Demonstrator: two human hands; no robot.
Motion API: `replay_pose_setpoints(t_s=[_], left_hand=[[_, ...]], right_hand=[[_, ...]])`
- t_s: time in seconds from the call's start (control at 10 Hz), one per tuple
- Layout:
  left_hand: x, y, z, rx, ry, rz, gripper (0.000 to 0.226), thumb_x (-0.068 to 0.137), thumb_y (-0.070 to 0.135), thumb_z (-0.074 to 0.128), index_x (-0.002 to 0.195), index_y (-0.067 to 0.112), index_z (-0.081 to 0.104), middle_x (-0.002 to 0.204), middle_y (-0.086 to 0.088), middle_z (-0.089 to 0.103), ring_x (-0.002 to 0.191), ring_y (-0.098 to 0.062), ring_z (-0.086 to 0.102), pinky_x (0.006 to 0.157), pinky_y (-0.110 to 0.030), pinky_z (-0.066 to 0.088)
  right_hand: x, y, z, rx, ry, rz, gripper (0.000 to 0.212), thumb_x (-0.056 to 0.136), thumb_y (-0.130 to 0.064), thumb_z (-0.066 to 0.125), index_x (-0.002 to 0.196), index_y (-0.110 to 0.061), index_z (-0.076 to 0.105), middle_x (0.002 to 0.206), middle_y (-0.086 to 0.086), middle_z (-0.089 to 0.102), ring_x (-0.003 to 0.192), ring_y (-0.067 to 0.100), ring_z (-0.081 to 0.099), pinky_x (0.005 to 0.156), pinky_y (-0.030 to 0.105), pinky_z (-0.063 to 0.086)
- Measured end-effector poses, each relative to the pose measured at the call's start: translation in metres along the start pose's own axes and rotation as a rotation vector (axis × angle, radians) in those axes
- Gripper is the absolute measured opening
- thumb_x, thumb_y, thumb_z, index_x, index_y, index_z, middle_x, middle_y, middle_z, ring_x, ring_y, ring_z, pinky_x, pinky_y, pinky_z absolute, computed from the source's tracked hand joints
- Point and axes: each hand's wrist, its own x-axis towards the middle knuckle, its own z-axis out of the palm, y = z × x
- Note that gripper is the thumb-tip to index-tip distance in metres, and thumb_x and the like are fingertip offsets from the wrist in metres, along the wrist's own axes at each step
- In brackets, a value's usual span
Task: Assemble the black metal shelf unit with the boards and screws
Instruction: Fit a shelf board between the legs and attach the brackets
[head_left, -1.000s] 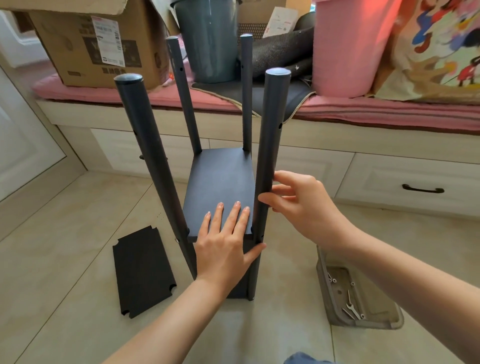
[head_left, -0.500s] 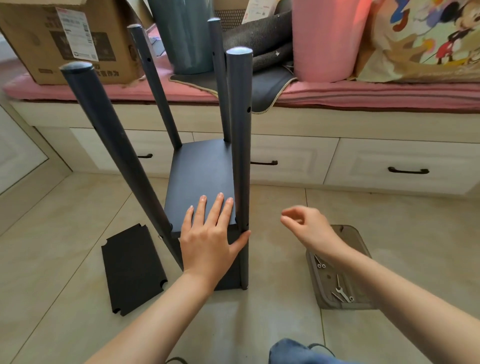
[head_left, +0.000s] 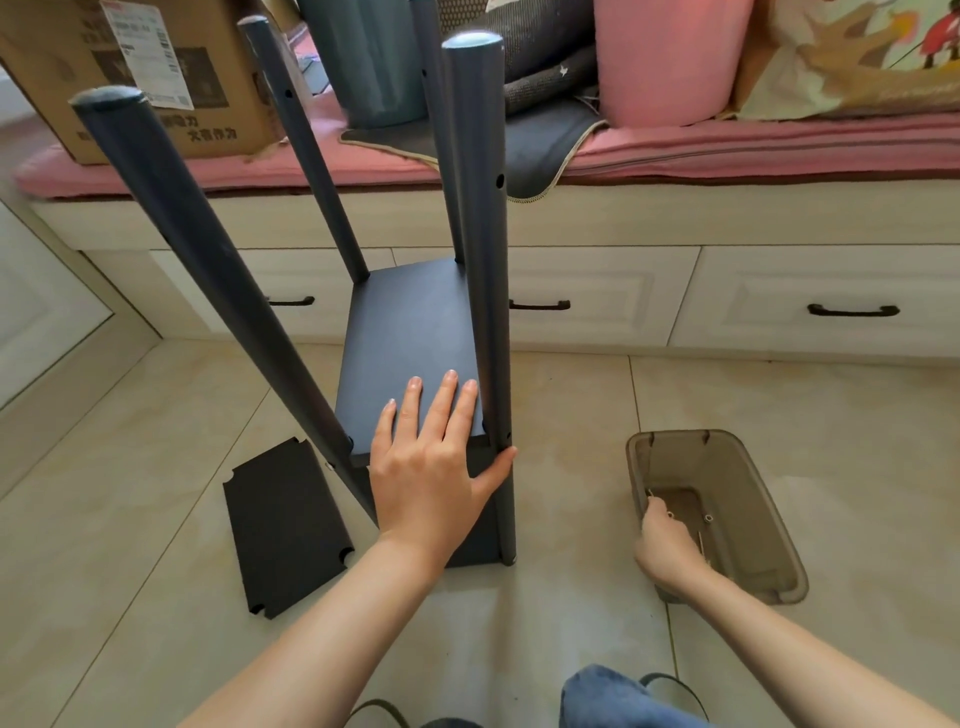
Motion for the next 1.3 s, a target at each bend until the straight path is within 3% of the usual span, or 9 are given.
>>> replay_pose_setpoints(t_s=[0.6, 0.7, 0.8, 0.9, 1.0, 1.2, 1.3], left_hand=[[-0.001, -0.001, 0.003, 0.021, -0.017, 0.007, 0.07, 0.09, 0.065, 0.058, 0.142, 0.019, 0.058, 0.147, -0.004, 0.054, 0.14, -0.033, 0.047, 0.113, -0.052, 0.038], [0.0, 0.0, 0.003, 0.021, -0.023, 0.004, 0.071, 0.09, 0.067, 0.05, 0.142, 0.019, 0.058, 0.147, -0.004, 0.054, 0.14, -0.033, 0.046, 0.113, -0.052, 0.038], [0.0, -0.001, 0.003, 0.021, -0.018, 0.006, 0.072, 0.091, 0.068, 0.044, 0.141, 0.02, 0.058, 0.147, -0.004, 0.054, 0.14, -0.033, 0.047, 0.113, -0.052, 0.037], [0.0, -0.002, 0.003, 0.024, -0.021, 0.007, 0.072, 0.091, 0.068, 0.043, 0.142, 0.02, 0.058, 0.147, -0.004, 0.054, 0.14, -0.033, 0.047, 0.113, -0.051, 0.037], [-0.001, -0.001, 0.004, 0.026, -0.02, 0.008, 0.072, 0.091, 0.068, 0.043, 0.141, 0.02, 0.058, 0.147, -0.003, 0.054, 0.14, -0.032, 0.047, 0.114, -0.051, 0.037], [-0.002, -0.002, 0.006, 0.037, -0.019, 0.012, 0.07, 0.091, 0.068, 0.044, 0.14, 0.02, 0.059, 0.147, -0.003, 0.054, 0.14, -0.032, 0.046, 0.114, -0.051, 0.036], [-0.001, -0.003, 0.007, 0.043, -0.01, 0.015, 0.071, 0.091, 0.068, 0.044, 0.139, 0.02, 0.06, 0.146, -0.003, 0.055, 0.14, -0.032, 0.047, 0.114, -0.051, 0.037]], right_hand=[[-0.021, -0.054, 0.063, 0.118, -0.136, -0.218, 0.059, 0.095, -0.015, 0.06, 0.147, -0.017, 0.03, 0.132, 0.012, 0.054, 0.119, 0.026, 0.056, 0.094, 0.034, 0.045], [-0.019, -0.055, 0.066, 0.138, -0.139, -0.236, 0.058, 0.095, -0.018, 0.062, 0.145, -0.016, 0.034, 0.131, 0.01, 0.055, 0.117, 0.025, 0.058, 0.092, 0.032, 0.047], [-0.011, -0.053, 0.063, 0.235, -0.163, -0.227, 0.048, 0.097, -0.026, 0.059, 0.14, -0.012, 0.042, 0.131, 0.009, 0.056, 0.109, 0.021, 0.06, 0.082, 0.029, 0.057], [0.001, -0.044, 0.054, 0.287, -0.147, -0.22, 0.037, 0.1, -0.03, 0.053, 0.131, -0.01, 0.052, 0.117, 0.007, 0.063, 0.097, 0.017, 0.064, 0.074, 0.03, 0.06], [0.018, -0.026, 0.047, 0.237, -0.09, -0.184, 0.026, 0.1, -0.02, 0.055, 0.122, -0.009, 0.06, 0.115, 0.009, 0.066, 0.104, 0.023, 0.064, 0.091, 0.038, 0.055], [0.044, -0.001, 0.054, 0.106, -0.141, -0.111, 0.028, 0.095, -0.007, 0.053, 0.121, -0.011, 0.061, 0.123, 0.013, 0.062, 0.112, 0.028, 0.06, 0.092, 0.031, 0.049], [0.051, -0.002, 0.062, 0.069, -0.194, -0.144, 0.039, 0.092, 0.0, 0.051, 0.129, -0.012, 0.056, 0.13, 0.011, 0.06, 0.124, 0.027, 0.053, 0.101, 0.031, 0.044]])
